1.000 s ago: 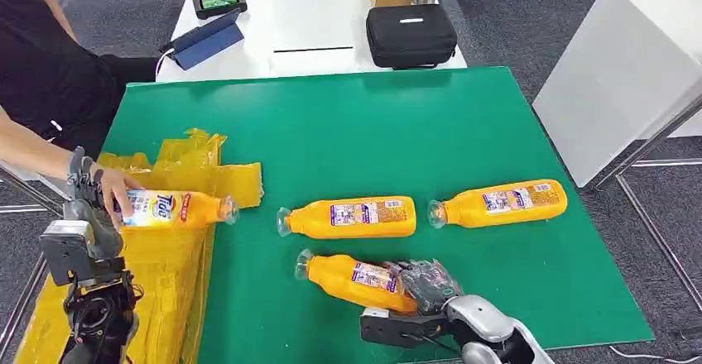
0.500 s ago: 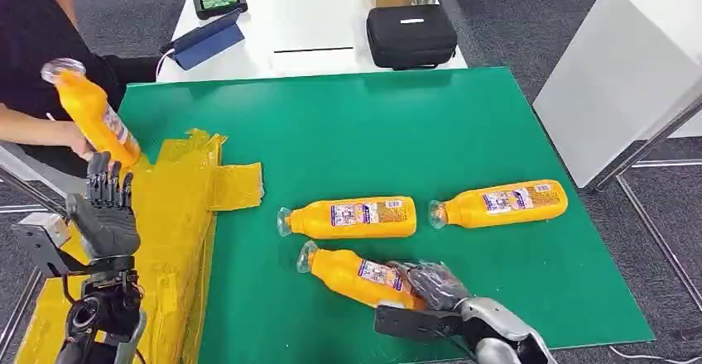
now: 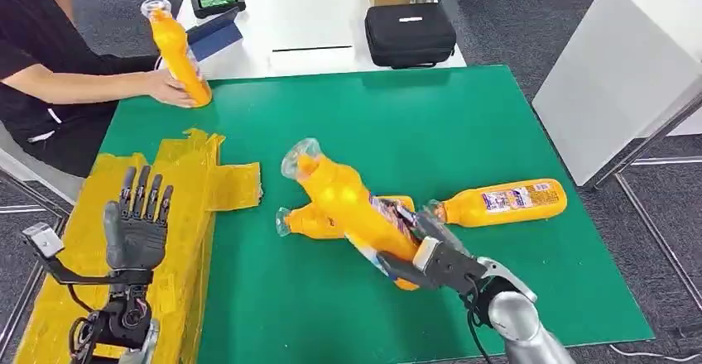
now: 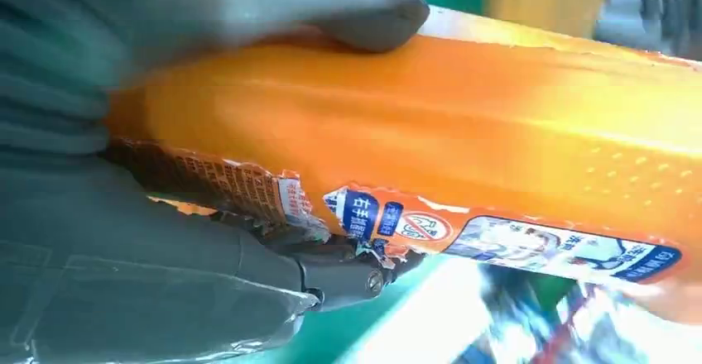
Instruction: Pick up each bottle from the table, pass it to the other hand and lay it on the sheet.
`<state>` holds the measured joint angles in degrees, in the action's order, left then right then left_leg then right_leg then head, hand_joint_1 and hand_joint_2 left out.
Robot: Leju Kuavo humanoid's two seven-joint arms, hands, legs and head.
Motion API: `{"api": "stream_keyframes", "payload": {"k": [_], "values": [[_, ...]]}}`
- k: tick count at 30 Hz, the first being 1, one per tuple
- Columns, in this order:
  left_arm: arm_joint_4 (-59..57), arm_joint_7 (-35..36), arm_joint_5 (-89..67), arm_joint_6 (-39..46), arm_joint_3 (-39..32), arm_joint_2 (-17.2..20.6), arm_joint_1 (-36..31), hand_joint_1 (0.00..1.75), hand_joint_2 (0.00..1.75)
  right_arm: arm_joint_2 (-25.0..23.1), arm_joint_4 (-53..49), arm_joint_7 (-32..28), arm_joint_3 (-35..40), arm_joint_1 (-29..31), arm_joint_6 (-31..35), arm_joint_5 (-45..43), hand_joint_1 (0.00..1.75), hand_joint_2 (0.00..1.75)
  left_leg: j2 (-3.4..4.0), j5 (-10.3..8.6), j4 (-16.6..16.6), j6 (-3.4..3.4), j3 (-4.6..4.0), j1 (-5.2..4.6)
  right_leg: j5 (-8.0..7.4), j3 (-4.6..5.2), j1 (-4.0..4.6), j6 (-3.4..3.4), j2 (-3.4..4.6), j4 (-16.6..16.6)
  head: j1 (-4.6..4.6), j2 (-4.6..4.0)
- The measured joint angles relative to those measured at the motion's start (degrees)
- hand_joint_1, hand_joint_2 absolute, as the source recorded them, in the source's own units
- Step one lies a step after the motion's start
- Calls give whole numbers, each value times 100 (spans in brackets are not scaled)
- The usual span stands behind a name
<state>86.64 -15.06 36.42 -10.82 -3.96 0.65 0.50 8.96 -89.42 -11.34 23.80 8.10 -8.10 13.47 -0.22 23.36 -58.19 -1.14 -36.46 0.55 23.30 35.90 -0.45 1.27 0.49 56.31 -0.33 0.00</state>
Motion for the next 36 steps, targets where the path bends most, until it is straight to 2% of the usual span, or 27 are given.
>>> {"api": "stream_keyframes", "payload": {"k": [6, 15, 17, 21, 24, 29, 36], "values": [[59, 83, 135, -33, 175, -107, -8, 0, 175, -437, -15, 153, 46, 397, 465, 387, 175, 175, -1, 0, 0, 0, -2, 1, 1, 1, 0, 0, -2, 0, -2, 0], [87, 83, 142, -30, 251, -127, -12, 0, 175, -596, -13, 164, 72, 494, 561, 435, 175, 175, -2, 0, 0, 0, -6, 0, 2, 3, 0, 0, -3, 0, -2, 0], [98, 103, 140, -41, 299, -142, -21, 0, 175, -640, 20, 277, 89, 559, 751, 714, 175, 175, -2, 0, 0, -1, -9, 0, 1, 3, 0, 0, -3, 0, 0, 0], [124, 170, -9, 156, 529, -223, -214, 0, 175, -885, 556, 597, 234, 1079, 1423, 1524, 175, 175, -1, -10, 0, 2, -11, 0, -2, 5, 0, 0, -2, 0, 0, 0], [81, 208, 41, 319, 761, -304, -490, 0, 175, -1242, 1275, 789, 481, 1649, 1696, 1967, 175, 175, -1, -19, 0, 6, -10, 3, -14, 8, 2, -15, -2, 2, 0, 0], [-24, 208, 131, 402, 948, -363, -760, 0, 175, -1759, 2067, 889, 942, 2175, 1702, 2242, 175, 175, -1, -22, 0, 9, -10, 9, -14, 11, 7, -15, -2, 6, -2, 0], [-72, 227, 268, 396, 1053, -411, -884, 0, 175, -2133, 2644, 1232, 1589, 2402, 1626, 2683, 175, 175, -2, -20, 0, 10, -23, 9, -10, 23, 7, -17, -3, 5, 2, 0]]}}
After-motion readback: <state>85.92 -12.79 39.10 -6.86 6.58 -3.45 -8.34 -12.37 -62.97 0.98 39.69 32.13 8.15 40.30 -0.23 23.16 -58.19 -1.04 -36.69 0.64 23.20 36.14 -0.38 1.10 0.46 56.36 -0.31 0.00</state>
